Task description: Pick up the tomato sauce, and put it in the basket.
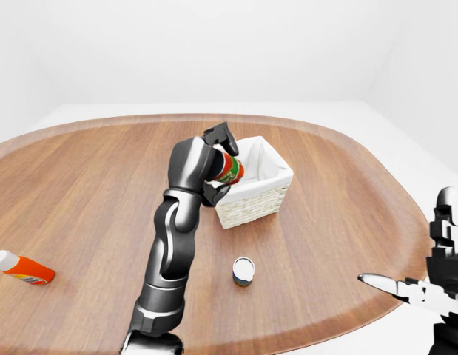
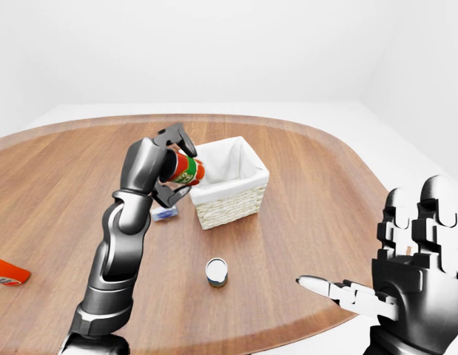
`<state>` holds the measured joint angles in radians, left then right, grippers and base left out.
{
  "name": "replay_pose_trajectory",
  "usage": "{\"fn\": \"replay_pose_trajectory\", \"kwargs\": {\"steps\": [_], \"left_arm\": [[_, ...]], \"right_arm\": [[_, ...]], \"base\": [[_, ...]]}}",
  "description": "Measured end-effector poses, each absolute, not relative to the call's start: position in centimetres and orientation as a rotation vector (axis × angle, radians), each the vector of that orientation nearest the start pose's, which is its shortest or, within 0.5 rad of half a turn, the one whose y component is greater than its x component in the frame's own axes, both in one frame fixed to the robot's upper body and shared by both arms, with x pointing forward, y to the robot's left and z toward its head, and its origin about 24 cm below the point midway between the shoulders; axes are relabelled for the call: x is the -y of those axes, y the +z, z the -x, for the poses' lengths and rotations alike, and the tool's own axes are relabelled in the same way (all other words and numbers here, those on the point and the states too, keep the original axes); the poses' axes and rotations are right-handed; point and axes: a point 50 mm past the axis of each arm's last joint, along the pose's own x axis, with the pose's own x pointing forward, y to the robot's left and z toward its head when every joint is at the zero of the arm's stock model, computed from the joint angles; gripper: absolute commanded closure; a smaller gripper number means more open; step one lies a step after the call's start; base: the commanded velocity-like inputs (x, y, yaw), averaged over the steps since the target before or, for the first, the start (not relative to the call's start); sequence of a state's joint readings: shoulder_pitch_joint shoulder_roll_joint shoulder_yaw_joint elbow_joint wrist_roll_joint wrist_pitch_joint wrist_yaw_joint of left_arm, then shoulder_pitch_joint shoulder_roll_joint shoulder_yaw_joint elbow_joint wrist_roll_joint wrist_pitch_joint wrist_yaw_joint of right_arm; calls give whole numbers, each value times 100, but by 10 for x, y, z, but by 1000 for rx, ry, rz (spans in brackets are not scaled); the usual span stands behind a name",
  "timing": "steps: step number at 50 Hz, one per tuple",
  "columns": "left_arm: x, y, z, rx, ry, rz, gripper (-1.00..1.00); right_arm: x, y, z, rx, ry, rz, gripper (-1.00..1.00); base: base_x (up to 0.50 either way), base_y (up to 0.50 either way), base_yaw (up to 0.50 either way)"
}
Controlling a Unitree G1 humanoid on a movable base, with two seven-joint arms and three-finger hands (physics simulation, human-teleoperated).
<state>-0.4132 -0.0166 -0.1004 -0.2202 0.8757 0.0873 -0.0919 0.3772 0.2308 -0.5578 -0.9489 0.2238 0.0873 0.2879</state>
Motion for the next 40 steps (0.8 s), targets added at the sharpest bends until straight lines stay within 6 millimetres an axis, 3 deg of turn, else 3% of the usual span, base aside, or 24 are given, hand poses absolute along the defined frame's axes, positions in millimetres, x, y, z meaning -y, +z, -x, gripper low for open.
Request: {"fn": "replay_pose_trajectory", "kwargs": {"steps": [12, 17, 24, 40], "left_arm": [[-60, 261, -367, 630, 60, -878, 100], [-48, 279, -391, 586, 71, -911, 100], [-38, 278, -411, 472, 37, -1009, 100], [-35, 236, -420, 306, -24, -1189, 100]], "right_arm": [[232, 167, -117, 494, -332, 41, -100], [233, 167, -116, 498, -333, 41, -100], [234, 167, -115, 501, -335, 38, -100], [234, 169, -112, 510, -336, 32, -100]], "base": [[0, 0, 0], [0, 0, 0], [0, 0, 0], [0, 0, 0]]}}
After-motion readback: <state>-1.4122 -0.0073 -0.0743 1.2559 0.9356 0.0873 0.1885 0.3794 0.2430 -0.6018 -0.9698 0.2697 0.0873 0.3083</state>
